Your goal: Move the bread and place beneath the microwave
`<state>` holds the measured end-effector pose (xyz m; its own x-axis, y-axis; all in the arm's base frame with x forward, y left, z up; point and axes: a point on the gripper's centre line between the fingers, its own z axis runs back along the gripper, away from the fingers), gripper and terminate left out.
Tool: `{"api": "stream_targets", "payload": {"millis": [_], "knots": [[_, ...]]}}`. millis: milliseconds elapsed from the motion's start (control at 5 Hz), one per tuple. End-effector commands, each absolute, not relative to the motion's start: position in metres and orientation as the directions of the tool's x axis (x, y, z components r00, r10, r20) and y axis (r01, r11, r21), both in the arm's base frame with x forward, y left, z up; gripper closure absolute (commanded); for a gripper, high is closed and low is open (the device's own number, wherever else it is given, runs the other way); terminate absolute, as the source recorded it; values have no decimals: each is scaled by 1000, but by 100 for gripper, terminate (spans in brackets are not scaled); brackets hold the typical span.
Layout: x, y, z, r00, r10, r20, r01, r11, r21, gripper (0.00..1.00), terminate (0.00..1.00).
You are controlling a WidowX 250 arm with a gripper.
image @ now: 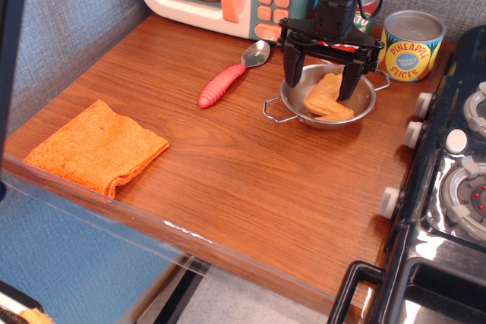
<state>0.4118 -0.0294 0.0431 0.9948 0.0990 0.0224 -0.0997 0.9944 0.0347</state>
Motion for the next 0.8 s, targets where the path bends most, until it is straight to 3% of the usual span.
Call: {"api": "stream_targets", "payload": {"millis": [0, 400, 600], "knots": [[436, -27, 42, 980, 182, 82, -184, 983, 13, 0, 0], [429, -30, 12, 988, 151, 16, -152, 986, 70, 0, 0], [423, -32, 13, 990, 143, 12, -144, 988, 51, 100, 0]]}}
